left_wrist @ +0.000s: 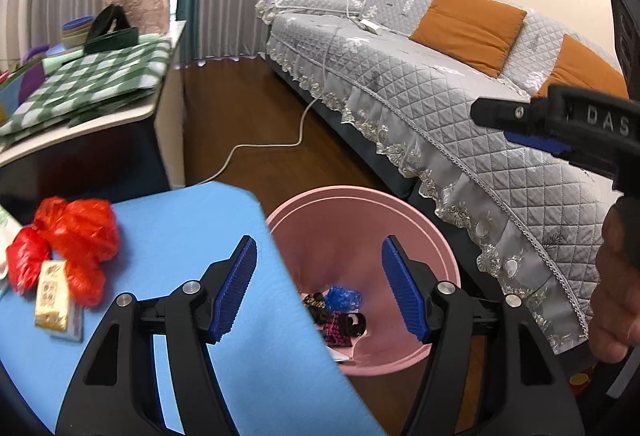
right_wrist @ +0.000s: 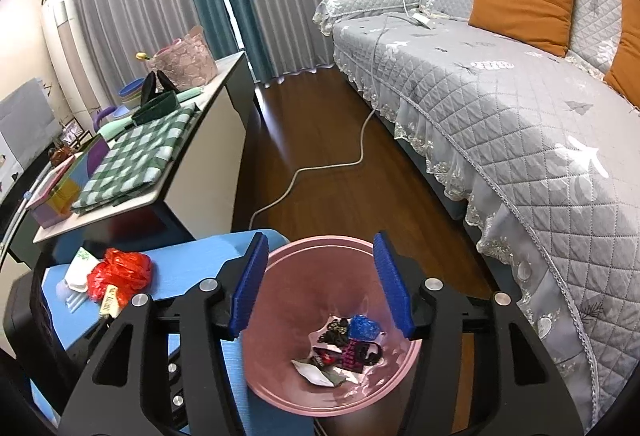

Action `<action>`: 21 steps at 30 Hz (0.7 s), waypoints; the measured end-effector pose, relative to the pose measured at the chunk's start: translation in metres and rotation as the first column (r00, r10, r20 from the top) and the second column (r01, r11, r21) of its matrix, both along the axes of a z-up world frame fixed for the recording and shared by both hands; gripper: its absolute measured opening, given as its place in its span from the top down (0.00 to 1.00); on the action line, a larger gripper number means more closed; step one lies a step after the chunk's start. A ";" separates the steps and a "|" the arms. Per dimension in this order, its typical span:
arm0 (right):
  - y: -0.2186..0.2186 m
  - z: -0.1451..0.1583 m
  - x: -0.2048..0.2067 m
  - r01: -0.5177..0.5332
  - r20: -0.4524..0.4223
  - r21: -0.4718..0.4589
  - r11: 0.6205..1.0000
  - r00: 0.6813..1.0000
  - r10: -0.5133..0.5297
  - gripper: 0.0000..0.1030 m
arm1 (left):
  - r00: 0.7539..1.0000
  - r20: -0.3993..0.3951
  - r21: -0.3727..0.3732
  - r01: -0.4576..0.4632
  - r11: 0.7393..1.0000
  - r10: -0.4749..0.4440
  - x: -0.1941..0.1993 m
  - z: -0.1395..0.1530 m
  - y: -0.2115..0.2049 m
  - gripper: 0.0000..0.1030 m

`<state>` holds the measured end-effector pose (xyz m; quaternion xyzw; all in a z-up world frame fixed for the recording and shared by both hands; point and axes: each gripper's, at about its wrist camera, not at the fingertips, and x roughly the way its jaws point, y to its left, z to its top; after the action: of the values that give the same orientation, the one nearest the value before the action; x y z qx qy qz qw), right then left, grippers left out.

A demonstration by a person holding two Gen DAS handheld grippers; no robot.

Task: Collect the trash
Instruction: 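Move both open tools back over the table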

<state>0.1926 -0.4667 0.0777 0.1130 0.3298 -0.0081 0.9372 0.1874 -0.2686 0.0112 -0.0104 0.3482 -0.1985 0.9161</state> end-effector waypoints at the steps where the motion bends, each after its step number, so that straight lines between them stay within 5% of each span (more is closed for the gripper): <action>1: 0.004 0.004 -0.002 -0.006 0.008 -0.001 1.000 1.000 0.006 0.46 | 1.000 0.000 -0.002 -0.006 1.000 0.006 -0.003 0.001 0.003 0.38; 9: 0.039 0.027 -0.021 -0.051 0.058 0.004 0.999 0.997 0.051 0.46 | 0.998 0.041 0.006 -0.057 0.998 0.057 -0.038 0.024 0.049 0.40; 21: 0.113 0.034 -0.034 -0.183 0.096 -0.008 0.983 0.978 0.183 0.46 | 0.972 0.067 0.010 -0.225 0.974 0.224 -0.081 0.037 0.154 0.57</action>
<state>0.1589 -0.3540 0.1120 0.0831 0.2931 0.0836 0.9488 0.1064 -0.1147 0.0481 -0.0350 0.3162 -0.0908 0.9437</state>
